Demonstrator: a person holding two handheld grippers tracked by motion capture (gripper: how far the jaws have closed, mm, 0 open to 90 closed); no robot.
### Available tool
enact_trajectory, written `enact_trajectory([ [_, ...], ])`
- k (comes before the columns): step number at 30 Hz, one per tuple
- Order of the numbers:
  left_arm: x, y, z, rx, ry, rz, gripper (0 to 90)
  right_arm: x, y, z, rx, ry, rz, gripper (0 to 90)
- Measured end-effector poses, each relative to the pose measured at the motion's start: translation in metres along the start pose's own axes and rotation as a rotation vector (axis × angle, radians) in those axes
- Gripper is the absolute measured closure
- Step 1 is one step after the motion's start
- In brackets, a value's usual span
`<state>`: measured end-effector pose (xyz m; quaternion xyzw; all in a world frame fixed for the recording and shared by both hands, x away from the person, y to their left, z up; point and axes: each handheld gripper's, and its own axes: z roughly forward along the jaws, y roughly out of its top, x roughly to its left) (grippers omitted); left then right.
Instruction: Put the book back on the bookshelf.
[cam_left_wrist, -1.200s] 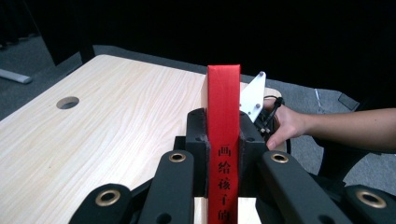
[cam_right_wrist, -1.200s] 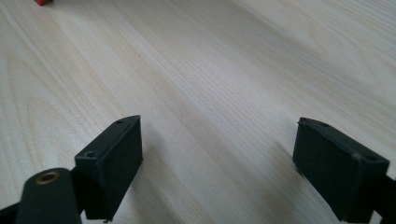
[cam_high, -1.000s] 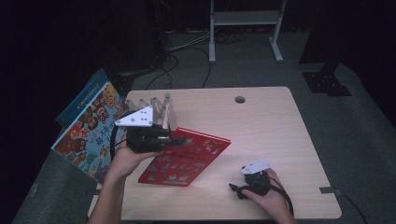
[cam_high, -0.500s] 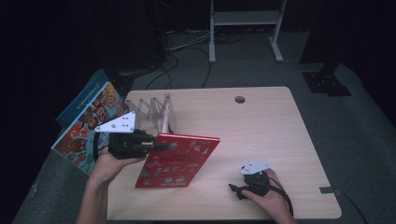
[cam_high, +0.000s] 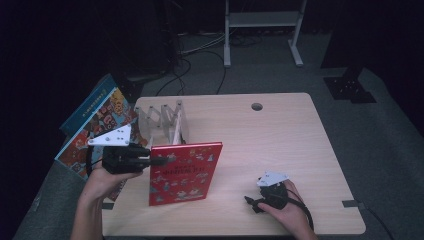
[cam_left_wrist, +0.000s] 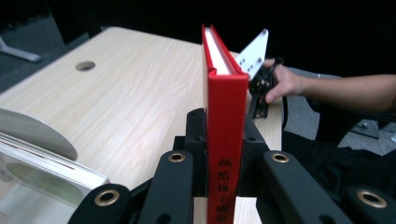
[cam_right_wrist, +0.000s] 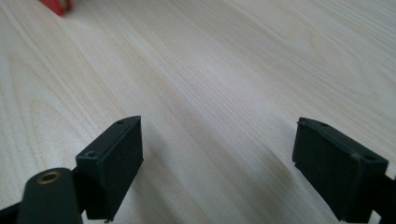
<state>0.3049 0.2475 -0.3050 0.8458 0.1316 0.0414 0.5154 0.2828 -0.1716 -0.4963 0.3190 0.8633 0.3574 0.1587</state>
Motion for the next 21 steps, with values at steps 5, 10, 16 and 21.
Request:
enact_trajectory([
  [5,0.002,-0.005,0.02,0.058,-0.008,0.012,79.3,-0.002,-0.001,-0.001,0.001,-0.004,0.003,15.2],
  [10,0.002,-0.001,0.028,0.093,-0.013,0.026,79.2,-0.005,-0.002,-0.001,0.001,-0.01,0.003,15.2],
  [16,0.0,0.005,0.033,0.15,0.008,0.041,77.4,-0.006,-0.003,0.0,0.009,-0.014,0.009,15.2],
  [21,-0.002,0.017,0.032,0.18,0.022,0.058,74.7,-0.006,-0.004,0.0,0.008,-0.015,0.008,15.2],
])
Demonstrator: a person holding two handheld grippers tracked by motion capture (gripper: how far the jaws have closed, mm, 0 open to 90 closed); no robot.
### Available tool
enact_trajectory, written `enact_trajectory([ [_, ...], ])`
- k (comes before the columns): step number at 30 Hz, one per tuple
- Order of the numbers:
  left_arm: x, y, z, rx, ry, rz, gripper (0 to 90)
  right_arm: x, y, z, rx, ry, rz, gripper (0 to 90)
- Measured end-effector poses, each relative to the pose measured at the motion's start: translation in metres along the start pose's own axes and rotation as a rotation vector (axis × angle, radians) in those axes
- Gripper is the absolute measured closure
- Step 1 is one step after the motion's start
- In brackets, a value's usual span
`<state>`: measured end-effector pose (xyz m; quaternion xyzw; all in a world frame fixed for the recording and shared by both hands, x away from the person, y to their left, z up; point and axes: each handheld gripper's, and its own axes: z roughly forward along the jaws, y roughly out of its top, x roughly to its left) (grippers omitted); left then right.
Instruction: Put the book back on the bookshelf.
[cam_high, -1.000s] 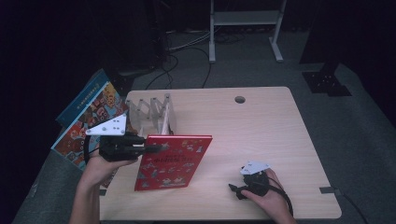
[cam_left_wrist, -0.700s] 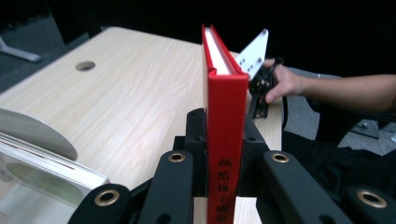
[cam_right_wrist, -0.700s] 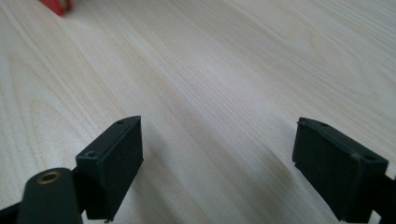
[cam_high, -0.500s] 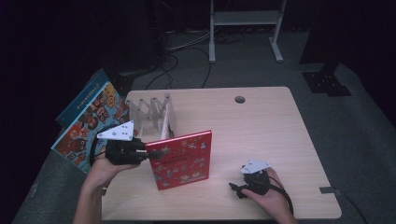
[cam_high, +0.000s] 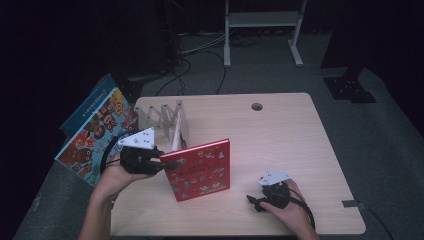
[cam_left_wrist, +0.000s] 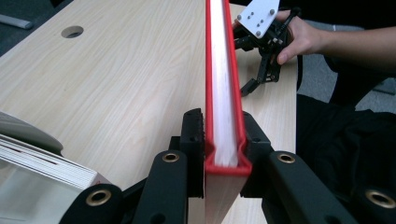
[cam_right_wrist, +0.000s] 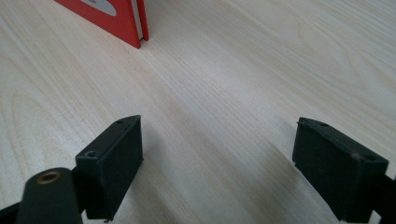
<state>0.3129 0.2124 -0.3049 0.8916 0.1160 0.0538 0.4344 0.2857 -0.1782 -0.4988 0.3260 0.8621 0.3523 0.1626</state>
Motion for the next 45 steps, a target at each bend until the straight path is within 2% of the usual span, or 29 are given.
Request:
enact_trajectory([
  [4,-0.001,0.013,-0.003,0.028,0.011,0.011,71.2,0.0,0.0,0.0,0.001,0.0,0.005,15.2],
  [8,-0.001,0.029,-0.001,0.099,0.028,0.031,70.2,0.0,0.0,0.0,0.001,0.002,0.008,15.1],
  [20,-0.002,0.066,0.013,0.235,0.02,0.045,73.2,-0.003,-0.001,0.001,-0.006,0.009,0.02,14.7],
  [33,-0.001,0.074,0.022,0.305,-0.005,0.035,76.5,-0.004,-0.002,0.001,-0.008,0.012,0.035,13.7],
  [40,-0.001,0.076,0.032,0.359,-0.025,0.017,76.3,-0.005,-0.003,0.002,-0.015,0.016,0.041,13.6],
  [45,0.0,0.078,0.032,0.372,-0.032,-0.009,79.0,-0.005,-0.004,0.002,-0.025,0.023,0.054,13.3],
])
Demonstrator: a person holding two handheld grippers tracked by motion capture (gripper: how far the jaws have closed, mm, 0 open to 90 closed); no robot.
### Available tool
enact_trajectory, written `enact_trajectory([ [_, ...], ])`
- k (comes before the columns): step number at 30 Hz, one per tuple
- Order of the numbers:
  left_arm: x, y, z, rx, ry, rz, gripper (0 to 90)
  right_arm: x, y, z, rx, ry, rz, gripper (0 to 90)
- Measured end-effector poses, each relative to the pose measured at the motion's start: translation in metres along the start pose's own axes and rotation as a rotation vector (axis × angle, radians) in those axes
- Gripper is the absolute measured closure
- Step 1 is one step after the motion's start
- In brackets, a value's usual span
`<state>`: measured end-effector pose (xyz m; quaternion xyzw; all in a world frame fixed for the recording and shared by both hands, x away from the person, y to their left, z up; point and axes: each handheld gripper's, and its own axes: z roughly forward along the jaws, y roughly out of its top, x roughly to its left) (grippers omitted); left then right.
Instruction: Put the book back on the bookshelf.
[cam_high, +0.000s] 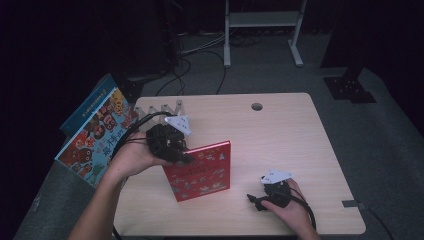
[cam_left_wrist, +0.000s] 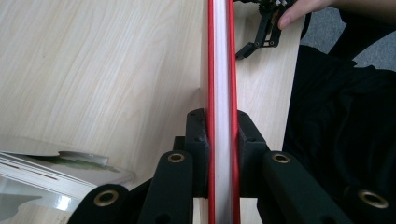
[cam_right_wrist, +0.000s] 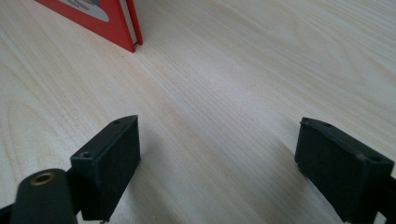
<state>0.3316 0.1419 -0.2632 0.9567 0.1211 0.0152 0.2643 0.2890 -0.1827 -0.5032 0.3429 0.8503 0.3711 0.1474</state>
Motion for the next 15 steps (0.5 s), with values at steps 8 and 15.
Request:
enact_trajectory([
  [8,0.001,0.001,-0.004,-0.006,0.007,-0.028,79.4,0.0,0.0,0.0,0.0,0.001,0.001,12.6],
  [15,0.002,-0.007,-0.021,-0.019,0.04,-0.066,79.5,-0.001,0.0,0.001,-0.001,-0.003,0.0,11.8],
])
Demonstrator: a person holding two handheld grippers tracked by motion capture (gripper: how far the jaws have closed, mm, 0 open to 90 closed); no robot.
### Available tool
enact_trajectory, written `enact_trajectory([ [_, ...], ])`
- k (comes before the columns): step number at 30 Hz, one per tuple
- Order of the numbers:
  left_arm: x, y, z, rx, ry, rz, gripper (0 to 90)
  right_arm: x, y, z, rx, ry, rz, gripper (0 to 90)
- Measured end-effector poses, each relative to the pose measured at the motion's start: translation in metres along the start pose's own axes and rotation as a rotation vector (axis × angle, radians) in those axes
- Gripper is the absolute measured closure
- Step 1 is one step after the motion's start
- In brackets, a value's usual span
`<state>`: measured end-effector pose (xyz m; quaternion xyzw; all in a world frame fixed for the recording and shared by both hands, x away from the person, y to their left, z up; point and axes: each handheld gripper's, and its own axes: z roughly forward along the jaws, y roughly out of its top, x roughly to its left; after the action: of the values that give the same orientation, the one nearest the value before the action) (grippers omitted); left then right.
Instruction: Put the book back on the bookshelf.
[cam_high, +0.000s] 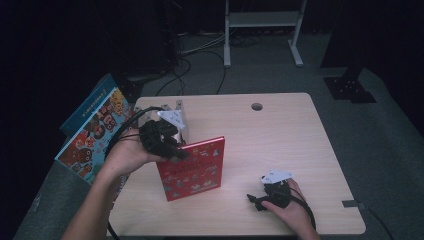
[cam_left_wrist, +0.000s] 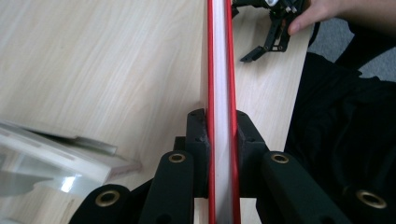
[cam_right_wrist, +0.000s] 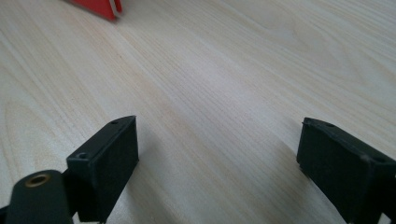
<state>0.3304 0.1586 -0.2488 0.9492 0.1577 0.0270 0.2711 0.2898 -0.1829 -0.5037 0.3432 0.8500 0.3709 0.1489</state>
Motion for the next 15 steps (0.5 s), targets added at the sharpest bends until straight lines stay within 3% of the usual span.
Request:
enact_trajectory([
  [7,0.005,-0.021,-0.022,-0.04,0.014,-0.048,79.5,0.0,0.0,0.0,0.001,0.0,0.001,11.8],
  [15,0.01,-0.053,-0.045,-0.05,0.059,-0.099,79.4,-0.001,0.0,0.001,0.002,0.0,0.0,10.5],
])
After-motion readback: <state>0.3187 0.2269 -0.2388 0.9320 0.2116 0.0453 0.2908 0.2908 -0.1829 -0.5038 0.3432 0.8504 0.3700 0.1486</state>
